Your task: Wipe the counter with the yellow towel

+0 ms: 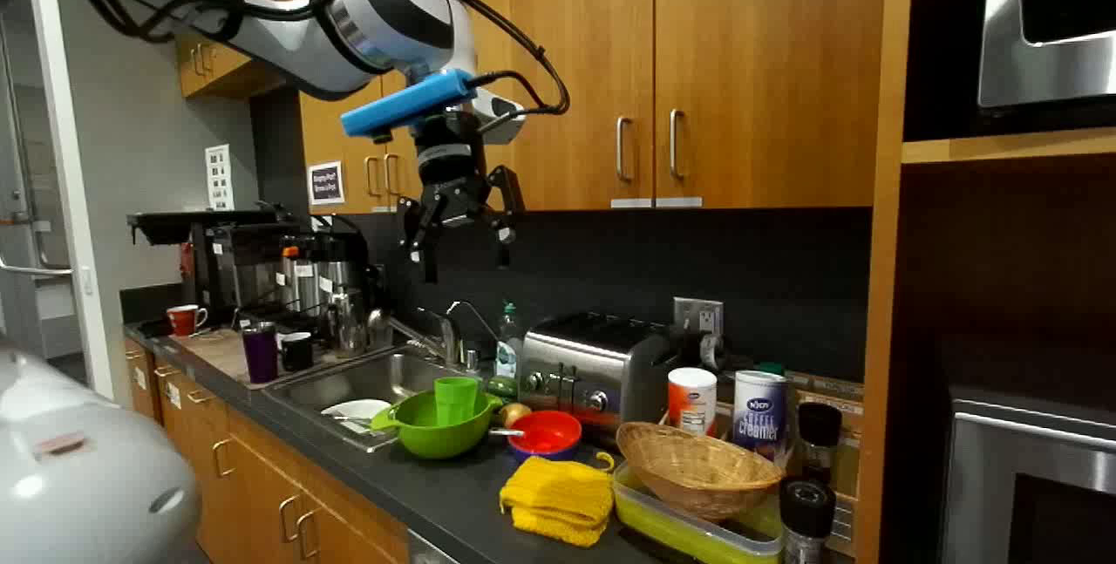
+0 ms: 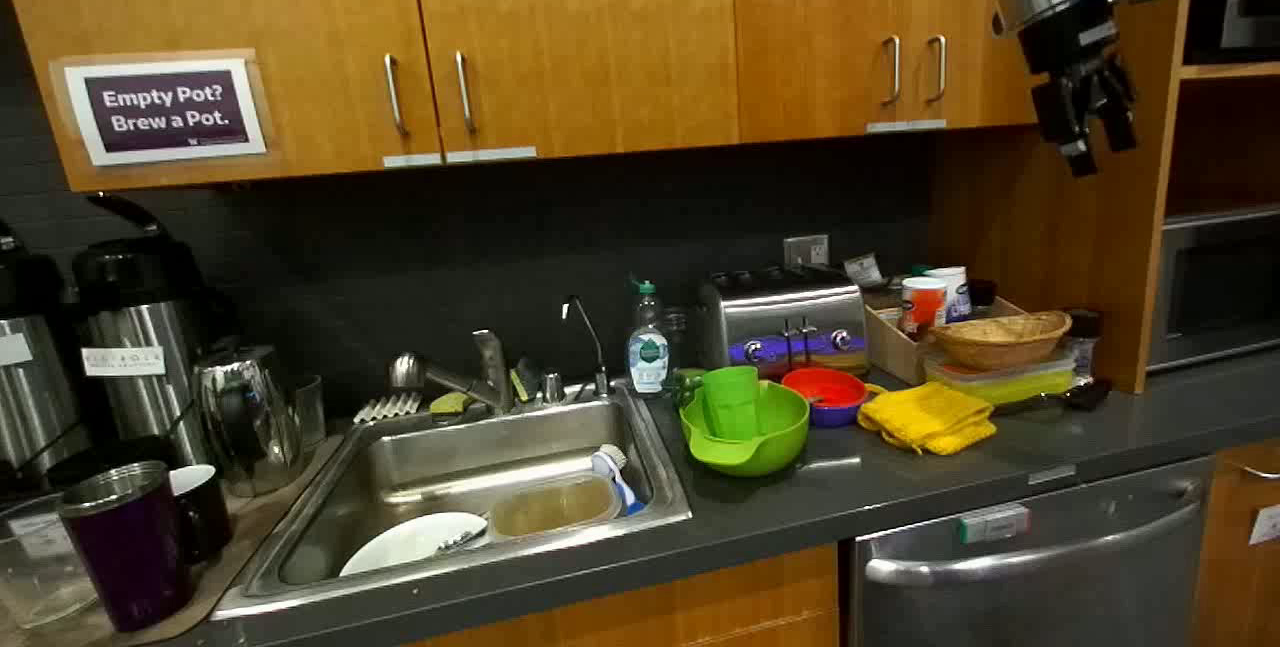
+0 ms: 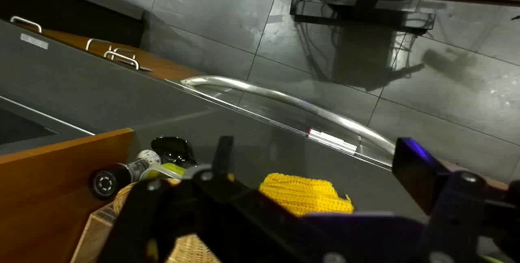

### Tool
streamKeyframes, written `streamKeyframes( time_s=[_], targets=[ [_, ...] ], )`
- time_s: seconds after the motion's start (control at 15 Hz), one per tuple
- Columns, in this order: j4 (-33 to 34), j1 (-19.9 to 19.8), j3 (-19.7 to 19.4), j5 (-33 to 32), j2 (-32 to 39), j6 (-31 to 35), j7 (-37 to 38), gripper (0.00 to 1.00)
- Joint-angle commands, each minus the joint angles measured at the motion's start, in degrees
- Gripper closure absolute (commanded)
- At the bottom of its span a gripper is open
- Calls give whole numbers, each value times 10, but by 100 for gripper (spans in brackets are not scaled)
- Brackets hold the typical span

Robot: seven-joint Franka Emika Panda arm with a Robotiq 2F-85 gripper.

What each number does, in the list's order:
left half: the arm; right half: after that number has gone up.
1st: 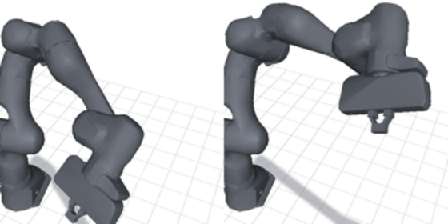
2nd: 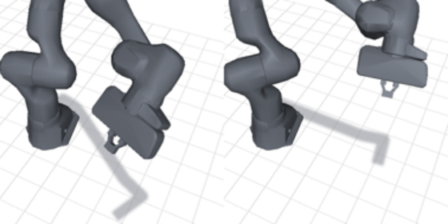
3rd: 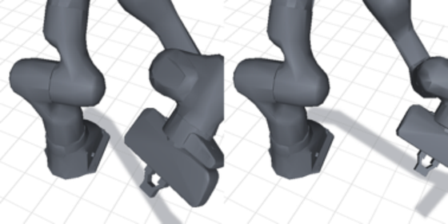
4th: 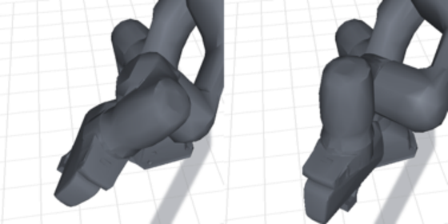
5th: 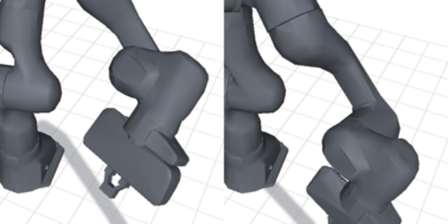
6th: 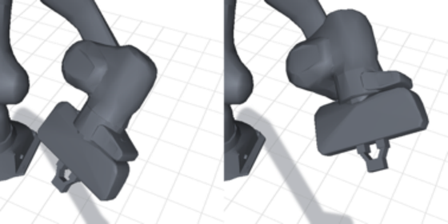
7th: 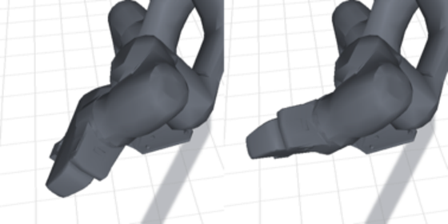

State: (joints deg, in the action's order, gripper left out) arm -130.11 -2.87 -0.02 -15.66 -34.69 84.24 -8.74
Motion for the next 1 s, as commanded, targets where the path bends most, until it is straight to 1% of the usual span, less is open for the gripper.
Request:
streamKeyframes(
  time_s=[0.0,0.13,0.27,0.33,0.47,0.73,0.93],
  targets=[
    [2,14,-10,-4,1,-3,6,0],
    [-9,17,-2,-23,-2,12,6,0],
    [-28,25,4,-42,-11,40,10,0],
    [-44,32,4,-42,-19,64,12,0],
    [-76,42,4,-33,-33,110,23,0],
    [-133,46,8,-23,-63,174,53,0],
    [-189,41,0,11,-96,232,98,0]
  ],
)
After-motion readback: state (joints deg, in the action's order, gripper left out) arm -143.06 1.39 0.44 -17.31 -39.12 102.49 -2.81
